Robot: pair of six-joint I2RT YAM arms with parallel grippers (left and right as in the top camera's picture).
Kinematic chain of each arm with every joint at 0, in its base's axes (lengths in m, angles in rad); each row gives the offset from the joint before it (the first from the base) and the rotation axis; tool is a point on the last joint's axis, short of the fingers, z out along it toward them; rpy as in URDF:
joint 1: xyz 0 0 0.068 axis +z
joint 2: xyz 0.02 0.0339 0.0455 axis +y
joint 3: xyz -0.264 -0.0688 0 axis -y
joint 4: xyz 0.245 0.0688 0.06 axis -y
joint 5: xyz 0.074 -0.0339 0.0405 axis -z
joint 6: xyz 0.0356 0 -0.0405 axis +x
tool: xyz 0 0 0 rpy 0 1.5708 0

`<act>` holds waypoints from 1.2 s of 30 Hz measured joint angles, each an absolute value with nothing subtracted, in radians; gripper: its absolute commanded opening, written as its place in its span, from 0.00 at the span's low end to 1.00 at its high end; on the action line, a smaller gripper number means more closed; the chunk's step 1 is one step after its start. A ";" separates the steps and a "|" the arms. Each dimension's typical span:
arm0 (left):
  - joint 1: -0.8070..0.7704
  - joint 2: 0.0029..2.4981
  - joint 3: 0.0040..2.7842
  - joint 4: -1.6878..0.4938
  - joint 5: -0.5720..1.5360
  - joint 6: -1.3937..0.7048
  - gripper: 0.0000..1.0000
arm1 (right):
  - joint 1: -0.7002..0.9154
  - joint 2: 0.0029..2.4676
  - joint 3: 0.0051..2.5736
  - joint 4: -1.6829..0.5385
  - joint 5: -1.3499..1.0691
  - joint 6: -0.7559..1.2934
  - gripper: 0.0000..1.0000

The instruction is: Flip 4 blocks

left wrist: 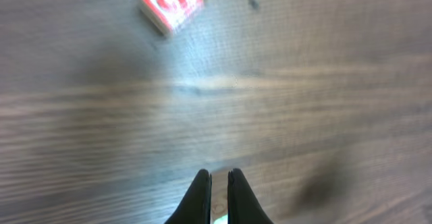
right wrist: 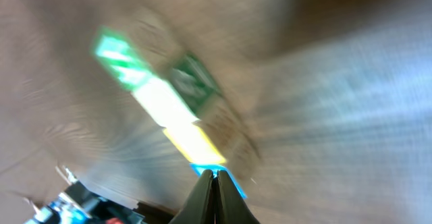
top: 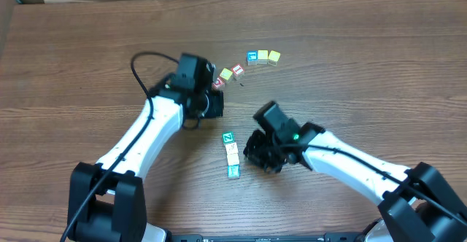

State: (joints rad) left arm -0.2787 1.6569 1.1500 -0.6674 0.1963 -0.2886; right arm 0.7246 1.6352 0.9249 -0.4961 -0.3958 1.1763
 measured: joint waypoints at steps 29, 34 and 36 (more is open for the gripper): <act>-0.282 1.920 1.272 -0.989 0.127 -0.424 0.04 | 0.698 1.763 1.232 -0.788 -0.152 0.762 0.04; -0.282 1.948 1.272 -0.987 0.163 -0.428 0.04 | 0.722 1.823 1.232 -0.774 -0.131 0.761 0.04; -0.282 1.949 1.272 -0.993 0.181 -0.427 0.04 | 0.724 1.833 1.232 -0.775 -0.127 0.761 0.04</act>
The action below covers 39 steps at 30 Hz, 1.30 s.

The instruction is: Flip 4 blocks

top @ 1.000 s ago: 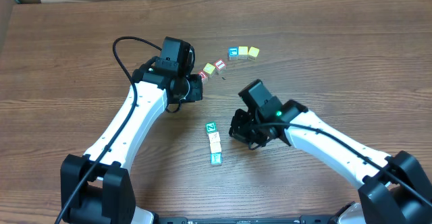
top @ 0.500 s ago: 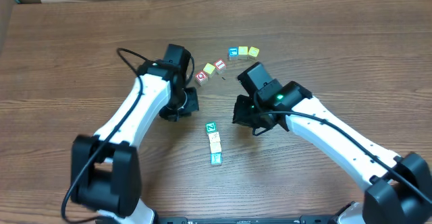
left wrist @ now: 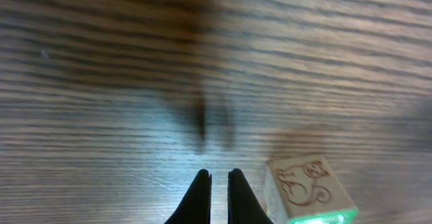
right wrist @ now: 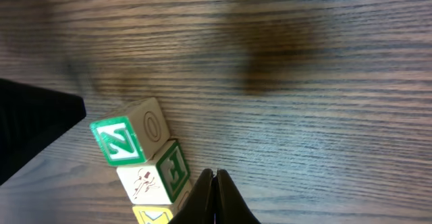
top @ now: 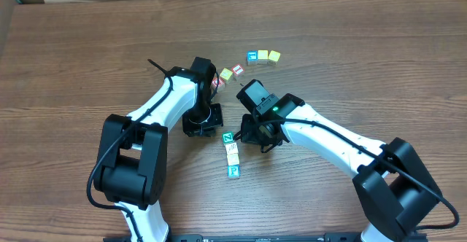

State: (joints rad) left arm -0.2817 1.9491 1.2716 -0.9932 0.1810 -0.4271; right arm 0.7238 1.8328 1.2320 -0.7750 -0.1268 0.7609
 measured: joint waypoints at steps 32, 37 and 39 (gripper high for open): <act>-0.299 1.949 1.272 -1.043 0.270 -0.423 0.04 | 0.723 1.834 1.232 -0.794 -0.123 0.759 0.04; -0.302 1.949 1.272 -1.039 0.270 -0.424 0.04 | 0.723 1.834 1.232 -0.795 -0.123 0.759 0.04; -0.302 1.949 1.272 -1.036 0.270 -0.424 0.04 | 0.723 1.834 1.232 -0.794 -0.123 0.759 0.04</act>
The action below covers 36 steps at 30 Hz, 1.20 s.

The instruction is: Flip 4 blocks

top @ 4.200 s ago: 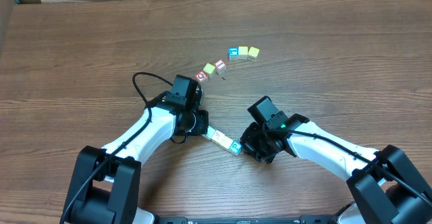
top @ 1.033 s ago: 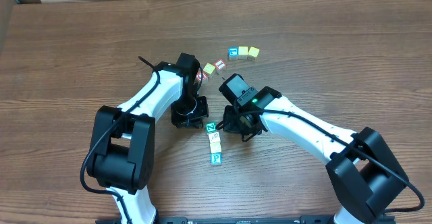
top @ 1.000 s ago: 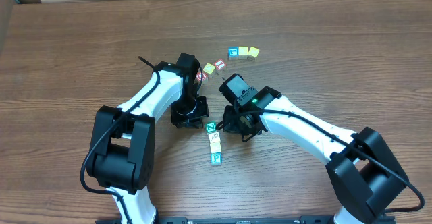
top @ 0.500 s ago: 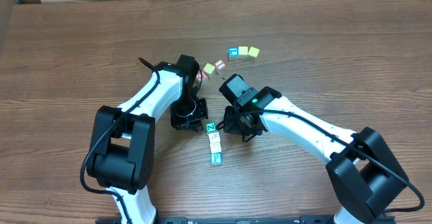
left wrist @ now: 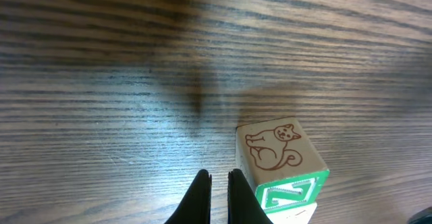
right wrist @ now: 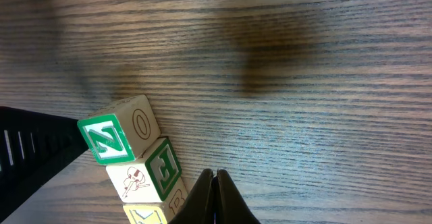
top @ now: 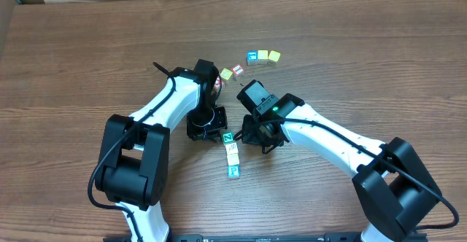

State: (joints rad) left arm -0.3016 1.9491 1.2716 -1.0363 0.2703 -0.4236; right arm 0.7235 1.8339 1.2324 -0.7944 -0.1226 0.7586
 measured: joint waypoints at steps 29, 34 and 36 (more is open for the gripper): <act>-0.302 1.949 1.272 -1.021 0.274 -0.424 0.04 | 0.723 1.834 1.232 -0.794 -0.123 0.759 0.04; -0.302 1.949 1.272 -1.021 0.274 -0.424 0.04 | 0.723 1.834 1.232 -0.795 -0.123 0.759 0.04; -0.302 1.949 1.272 -1.021 0.274 -0.424 0.04 | 0.723 1.834 1.232 -0.795 -0.123 0.759 0.04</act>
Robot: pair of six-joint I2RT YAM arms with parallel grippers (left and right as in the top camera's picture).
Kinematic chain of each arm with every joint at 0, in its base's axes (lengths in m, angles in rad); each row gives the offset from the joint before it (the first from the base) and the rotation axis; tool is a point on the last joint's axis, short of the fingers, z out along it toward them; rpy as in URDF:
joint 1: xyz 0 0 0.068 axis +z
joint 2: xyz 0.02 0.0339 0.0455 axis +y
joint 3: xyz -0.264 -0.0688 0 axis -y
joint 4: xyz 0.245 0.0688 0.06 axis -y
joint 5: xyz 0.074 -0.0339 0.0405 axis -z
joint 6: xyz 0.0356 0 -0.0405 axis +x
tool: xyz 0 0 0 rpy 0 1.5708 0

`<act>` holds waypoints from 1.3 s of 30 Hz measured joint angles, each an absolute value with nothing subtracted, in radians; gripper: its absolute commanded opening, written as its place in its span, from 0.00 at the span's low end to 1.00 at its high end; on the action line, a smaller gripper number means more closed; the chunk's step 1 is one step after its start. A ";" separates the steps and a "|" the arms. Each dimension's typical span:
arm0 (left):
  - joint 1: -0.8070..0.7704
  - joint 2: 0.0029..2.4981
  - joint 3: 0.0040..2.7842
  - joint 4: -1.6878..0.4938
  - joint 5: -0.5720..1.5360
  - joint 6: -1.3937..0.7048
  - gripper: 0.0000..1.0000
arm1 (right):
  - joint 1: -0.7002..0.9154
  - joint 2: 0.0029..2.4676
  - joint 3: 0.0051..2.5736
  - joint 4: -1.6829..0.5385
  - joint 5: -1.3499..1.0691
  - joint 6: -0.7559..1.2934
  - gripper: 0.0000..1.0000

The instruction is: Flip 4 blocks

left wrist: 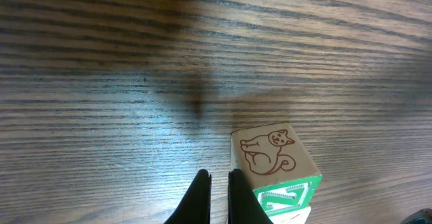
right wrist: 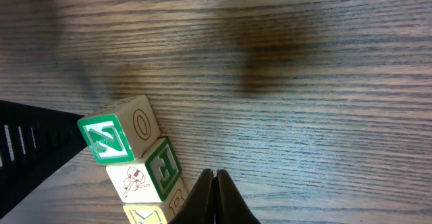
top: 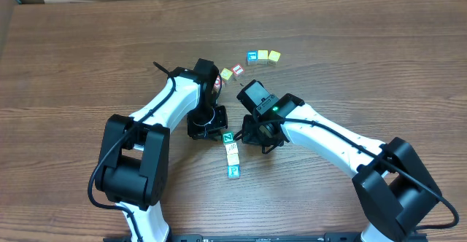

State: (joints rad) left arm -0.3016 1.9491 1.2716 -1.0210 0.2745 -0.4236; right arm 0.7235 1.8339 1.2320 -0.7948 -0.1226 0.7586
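A short row of blocks lies mid-table: a green N block (top: pixel 228 138), a white block (top: pixel 232 149), a yellow one (top: pixel 233 159) and a blue P block (top: pixel 233 171). My left gripper (top: pixel 218 130) is shut on nothing, low at the N block's left side. In the left wrist view its fingertips (left wrist: pixel 218 177) are just beside the N block's cat face (left wrist: pixel 270 150). My right gripper (top: pixel 248 141) is shut and empty on the row's right. In the right wrist view it (right wrist: pixel 214 176) sits next to the green E face (right wrist: pixel 164 166), below the N block (right wrist: pixel 108 138).
Further blocks lie at the back: a blue one (top: pixel 252 56) with two yellow ones (top: pixel 268 55), then a red (top: pixel 237 69) and a yellow block (top: pixel 226 73). Another red block (top: pixel 217 84) peeks out by the left arm. Bare wood surrounds them.
Almost nothing has changed. The N block sits a trace lower and nearer the fingertips in the left wrist view. The right arm and the rest of the row have not moved.
First my left gripper was up by the red block and my right gripper was beside the near end of the row. Then both were shut at the N end of the row, one on each side. The left one has since come up against the N block.
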 measured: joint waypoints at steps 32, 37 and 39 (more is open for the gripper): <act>-0.302 1.949 1.272 -1.032 0.302 -0.424 0.04 | 0.723 1.834 1.232 -0.794 -0.122 0.759 0.04; -0.302 1.949 1.272 -1.031 0.305 -0.424 0.04 | 0.723 1.834 1.232 -0.795 -0.123 0.758 0.04; -0.302 1.949 1.272 -1.032 0.305 -0.424 0.04 | 0.724 1.834 1.232 -0.794 -0.122 0.759 0.04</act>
State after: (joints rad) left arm -0.3016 1.9491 1.2716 -1.0317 0.3046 -0.4236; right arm 0.7238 1.8339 1.2324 -0.7940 -0.1223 0.7586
